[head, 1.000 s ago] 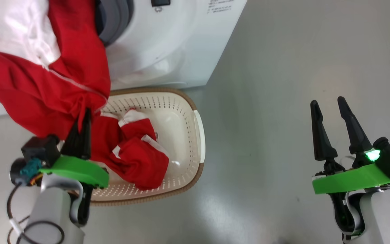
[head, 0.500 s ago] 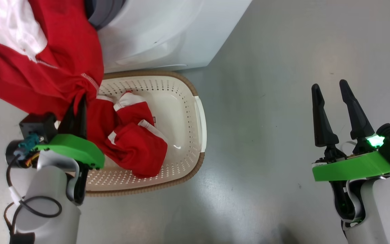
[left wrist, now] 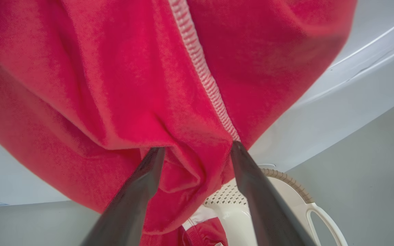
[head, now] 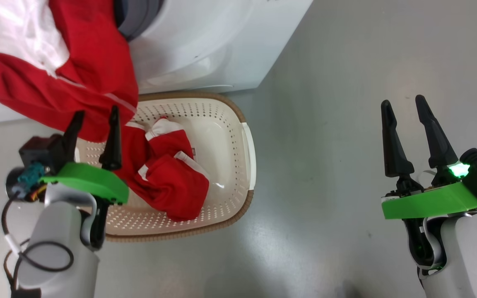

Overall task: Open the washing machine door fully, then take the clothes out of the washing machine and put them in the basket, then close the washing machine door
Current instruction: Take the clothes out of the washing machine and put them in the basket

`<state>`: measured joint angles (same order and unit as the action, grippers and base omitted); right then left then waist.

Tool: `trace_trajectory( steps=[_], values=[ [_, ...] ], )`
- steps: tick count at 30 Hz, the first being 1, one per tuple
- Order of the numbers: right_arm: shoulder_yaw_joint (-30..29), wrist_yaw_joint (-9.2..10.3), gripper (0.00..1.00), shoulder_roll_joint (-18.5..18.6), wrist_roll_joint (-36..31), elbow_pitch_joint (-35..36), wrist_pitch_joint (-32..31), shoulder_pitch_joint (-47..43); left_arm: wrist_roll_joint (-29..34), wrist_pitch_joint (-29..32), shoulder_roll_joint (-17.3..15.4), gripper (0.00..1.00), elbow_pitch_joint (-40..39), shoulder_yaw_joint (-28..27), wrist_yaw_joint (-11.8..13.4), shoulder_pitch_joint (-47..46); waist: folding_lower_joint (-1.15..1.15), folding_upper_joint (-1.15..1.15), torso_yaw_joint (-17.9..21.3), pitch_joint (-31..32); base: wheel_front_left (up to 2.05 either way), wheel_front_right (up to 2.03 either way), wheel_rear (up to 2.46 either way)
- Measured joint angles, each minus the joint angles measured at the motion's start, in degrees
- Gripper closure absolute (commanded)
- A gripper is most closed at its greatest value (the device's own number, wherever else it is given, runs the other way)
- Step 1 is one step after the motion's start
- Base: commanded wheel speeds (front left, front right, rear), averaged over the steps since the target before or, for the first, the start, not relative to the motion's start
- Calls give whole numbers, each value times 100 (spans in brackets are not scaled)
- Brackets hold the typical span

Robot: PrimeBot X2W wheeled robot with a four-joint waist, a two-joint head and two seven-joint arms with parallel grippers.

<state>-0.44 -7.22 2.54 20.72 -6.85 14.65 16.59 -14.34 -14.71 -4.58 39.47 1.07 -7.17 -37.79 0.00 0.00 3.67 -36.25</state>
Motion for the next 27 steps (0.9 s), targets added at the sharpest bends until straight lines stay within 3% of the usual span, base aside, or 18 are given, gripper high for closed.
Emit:
trace_trajectory(
  steps=[27],
  values=[
    [18, 0, 0, 20, -277, -159, -1, -456, 43, 0, 199, 0, -1929, -582, 0, 1659, 0, 0, -324, 880, 0, 0, 0]
  ],
)
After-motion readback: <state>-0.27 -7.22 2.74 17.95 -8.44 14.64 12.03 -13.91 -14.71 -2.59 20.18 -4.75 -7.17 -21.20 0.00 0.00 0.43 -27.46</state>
